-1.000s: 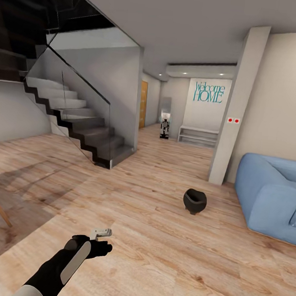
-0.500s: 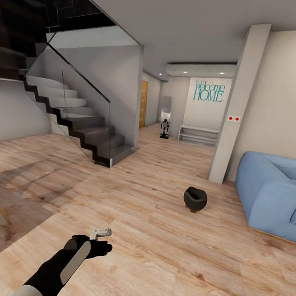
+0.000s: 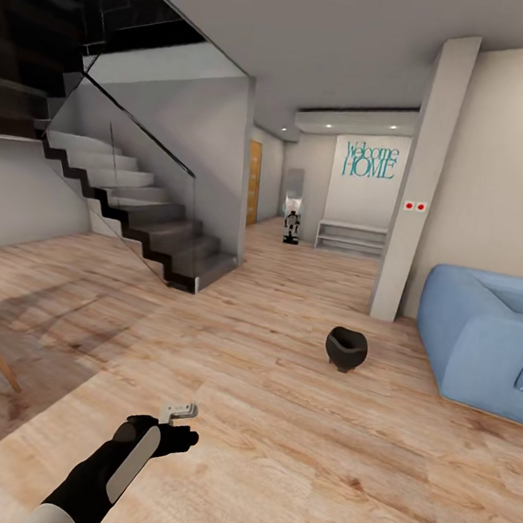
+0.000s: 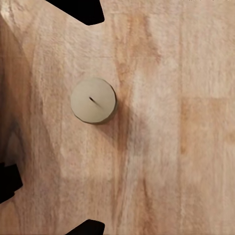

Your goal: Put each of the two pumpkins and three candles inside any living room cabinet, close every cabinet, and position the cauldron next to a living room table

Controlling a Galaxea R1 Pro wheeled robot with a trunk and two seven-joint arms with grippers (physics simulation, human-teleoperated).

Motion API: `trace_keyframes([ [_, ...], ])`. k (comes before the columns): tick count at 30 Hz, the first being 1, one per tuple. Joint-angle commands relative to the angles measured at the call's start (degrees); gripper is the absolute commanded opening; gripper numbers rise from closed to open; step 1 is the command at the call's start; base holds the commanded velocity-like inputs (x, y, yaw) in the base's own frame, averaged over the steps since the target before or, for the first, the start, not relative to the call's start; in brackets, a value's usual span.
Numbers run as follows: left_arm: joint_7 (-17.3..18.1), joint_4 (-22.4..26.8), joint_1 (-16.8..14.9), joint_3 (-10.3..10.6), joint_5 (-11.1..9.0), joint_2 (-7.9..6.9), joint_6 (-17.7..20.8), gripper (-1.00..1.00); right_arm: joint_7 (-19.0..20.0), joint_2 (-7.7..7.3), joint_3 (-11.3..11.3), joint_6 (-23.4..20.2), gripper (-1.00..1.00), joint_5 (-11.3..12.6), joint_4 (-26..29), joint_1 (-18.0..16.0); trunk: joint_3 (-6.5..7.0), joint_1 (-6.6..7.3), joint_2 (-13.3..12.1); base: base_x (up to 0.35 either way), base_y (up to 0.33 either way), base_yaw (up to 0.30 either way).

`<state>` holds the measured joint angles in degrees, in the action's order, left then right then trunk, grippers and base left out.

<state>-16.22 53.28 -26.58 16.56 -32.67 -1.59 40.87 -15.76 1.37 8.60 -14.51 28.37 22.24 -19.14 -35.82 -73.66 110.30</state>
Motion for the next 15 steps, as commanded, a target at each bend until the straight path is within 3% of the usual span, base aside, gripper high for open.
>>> trace_keyframes([
  [1, -0.55, 0.07, -0.05, 0.23, -0.59, -0.07, 0.09, 1.00, -0.50, -0.05, 0.50, -0.25, 1.00, 0.46, 0.14, -0.02, -0.26, -0.22, 0.45, 0.000, 0.000, 0.122],
  [15, -0.57, 0.05, -0.05, 0.27, -0.57, -0.07, 0.04, 1.00, -0.50, -0.05, 0.49, -0.25, 1.00, 0.46, 0.26, -0.02, -3.14, -3.29, 6.06, 0.000, 0.000, 0.241],
])
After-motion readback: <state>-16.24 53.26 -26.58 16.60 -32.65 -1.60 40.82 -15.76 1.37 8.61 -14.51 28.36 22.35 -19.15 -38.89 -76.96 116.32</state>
